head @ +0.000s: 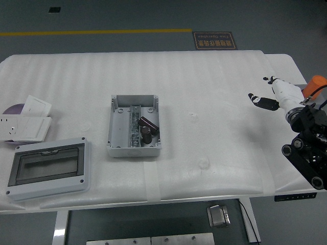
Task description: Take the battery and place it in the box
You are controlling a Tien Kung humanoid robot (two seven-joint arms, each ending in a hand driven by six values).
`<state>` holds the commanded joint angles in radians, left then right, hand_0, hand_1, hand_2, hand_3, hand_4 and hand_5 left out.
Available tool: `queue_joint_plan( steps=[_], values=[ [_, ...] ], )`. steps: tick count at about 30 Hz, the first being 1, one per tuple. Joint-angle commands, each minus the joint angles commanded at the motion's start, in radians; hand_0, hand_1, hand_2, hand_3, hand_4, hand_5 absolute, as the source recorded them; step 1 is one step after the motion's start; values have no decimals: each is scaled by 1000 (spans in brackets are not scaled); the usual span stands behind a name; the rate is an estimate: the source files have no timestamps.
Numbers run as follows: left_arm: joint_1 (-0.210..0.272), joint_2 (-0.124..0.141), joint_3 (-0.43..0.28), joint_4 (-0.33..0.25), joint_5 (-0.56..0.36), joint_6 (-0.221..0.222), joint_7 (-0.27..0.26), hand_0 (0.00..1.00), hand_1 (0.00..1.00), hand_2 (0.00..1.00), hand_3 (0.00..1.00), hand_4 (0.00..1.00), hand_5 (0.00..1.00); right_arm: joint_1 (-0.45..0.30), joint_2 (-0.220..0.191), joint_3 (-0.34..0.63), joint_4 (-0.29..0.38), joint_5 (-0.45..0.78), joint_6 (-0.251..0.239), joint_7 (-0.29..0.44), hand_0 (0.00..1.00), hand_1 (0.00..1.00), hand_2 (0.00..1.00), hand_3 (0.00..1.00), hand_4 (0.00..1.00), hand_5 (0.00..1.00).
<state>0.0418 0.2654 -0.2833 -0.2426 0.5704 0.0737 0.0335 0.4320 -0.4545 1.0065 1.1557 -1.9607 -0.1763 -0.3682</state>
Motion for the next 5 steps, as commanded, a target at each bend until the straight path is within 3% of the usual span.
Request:
queue_joint_plan(
  steps=[5],
  values=[
    [2, 2, 7, 2, -7, -1, 0, 631, 659, 537, 593, 657, 434, -26, 18, 15, 4, -1, -2, 2, 768, 838, 850, 869, 754, 628]
  ],
)
